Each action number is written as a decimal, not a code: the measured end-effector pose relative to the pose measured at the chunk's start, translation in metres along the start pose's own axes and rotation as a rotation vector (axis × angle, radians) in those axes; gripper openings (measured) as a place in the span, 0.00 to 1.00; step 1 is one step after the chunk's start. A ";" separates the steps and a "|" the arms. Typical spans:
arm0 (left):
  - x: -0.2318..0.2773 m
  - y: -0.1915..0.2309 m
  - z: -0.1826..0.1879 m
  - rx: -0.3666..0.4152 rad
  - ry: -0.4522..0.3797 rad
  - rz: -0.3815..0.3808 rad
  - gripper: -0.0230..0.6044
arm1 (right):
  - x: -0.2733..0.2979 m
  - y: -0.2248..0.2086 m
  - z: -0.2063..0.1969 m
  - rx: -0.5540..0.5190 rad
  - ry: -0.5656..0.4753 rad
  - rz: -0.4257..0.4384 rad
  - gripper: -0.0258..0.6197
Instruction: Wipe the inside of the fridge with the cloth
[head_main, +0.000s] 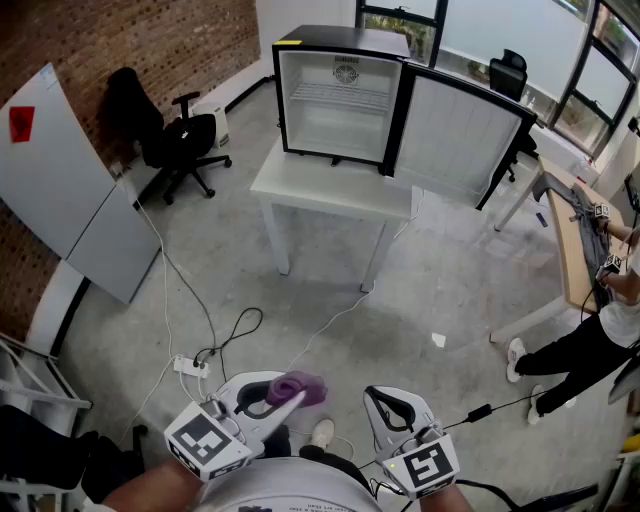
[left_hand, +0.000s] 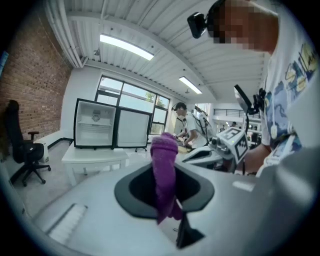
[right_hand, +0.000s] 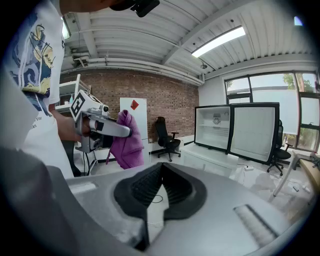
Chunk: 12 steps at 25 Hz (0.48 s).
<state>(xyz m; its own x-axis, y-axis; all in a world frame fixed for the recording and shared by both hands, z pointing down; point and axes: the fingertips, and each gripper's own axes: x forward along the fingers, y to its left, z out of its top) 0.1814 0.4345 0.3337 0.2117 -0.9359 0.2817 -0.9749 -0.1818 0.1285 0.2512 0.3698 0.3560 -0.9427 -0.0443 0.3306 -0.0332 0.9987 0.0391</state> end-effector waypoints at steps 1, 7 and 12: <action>-0.003 0.002 -0.001 -0.010 0.001 -0.003 0.15 | 0.001 0.002 0.002 0.002 0.001 -0.001 0.04; -0.011 0.021 0.007 -0.021 -0.017 -0.019 0.15 | 0.017 0.002 0.015 -0.007 0.009 -0.018 0.04; -0.023 0.049 0.009 -0.033 -0.034 -0.027 0.15 | 0.044 0.006 0.031 0.014 0.007 -0.026 0.04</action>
<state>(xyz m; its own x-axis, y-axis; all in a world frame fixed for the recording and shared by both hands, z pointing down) 0.1286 0.4444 0.3249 0.2348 -0.9405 0.2456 -0.9660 -0.1977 0.1666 0.1994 0.3750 0.3419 -0.9390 -0.0702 0.3367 -0.0621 0.9975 0.0349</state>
